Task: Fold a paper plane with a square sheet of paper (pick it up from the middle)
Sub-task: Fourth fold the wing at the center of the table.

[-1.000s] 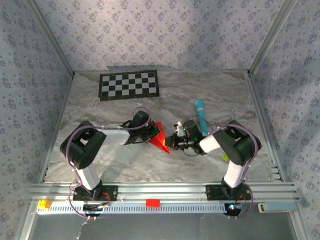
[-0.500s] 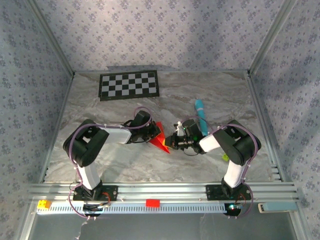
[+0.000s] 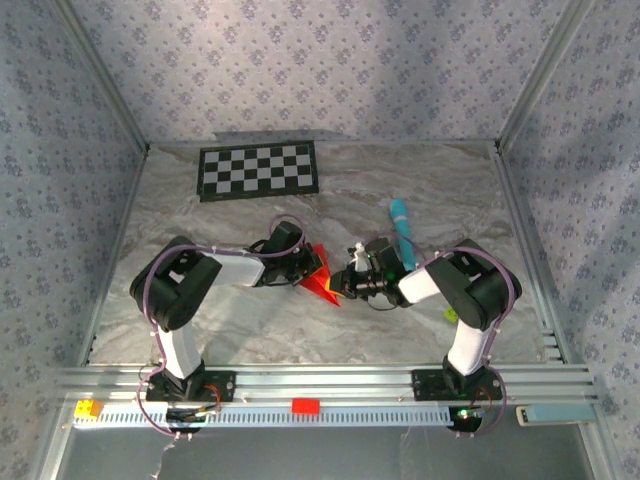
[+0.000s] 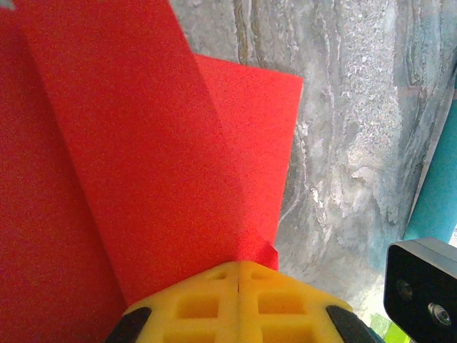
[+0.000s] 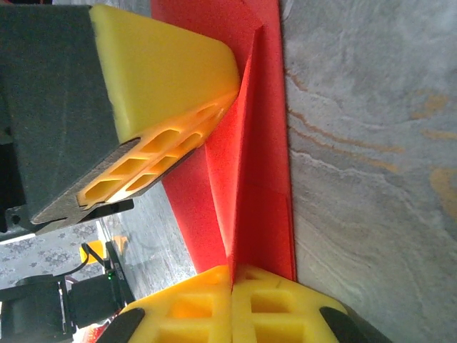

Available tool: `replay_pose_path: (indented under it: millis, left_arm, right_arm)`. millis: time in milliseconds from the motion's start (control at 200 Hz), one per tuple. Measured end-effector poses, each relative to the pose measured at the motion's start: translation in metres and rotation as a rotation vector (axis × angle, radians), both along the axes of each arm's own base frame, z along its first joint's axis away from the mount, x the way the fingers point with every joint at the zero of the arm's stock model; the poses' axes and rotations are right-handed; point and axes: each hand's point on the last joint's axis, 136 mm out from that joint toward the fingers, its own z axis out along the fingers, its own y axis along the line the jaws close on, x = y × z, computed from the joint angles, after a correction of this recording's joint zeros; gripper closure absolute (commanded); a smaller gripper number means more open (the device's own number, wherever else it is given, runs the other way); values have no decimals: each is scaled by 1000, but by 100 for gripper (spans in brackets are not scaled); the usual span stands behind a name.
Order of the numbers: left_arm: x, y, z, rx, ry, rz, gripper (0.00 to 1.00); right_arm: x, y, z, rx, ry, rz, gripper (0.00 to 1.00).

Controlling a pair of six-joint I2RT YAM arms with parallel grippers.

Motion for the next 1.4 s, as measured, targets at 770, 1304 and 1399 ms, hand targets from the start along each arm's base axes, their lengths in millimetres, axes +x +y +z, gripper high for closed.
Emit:
replay_pose_path:
  millis: [770,1304,1399]
  left_arm:
    - [0,0,-1,4,-6,-13,100]
    - [0,-3,-1,-10,-10,-21,100]
    - [0,-4,-1,-12,-10,-22,100]
  right_arm:
    - [-8,-5,3,-86,30,2,82]
    - [-11,-11,0,-107,48,3,87]
    - [-11,-12,-1,-106,56,4,85]
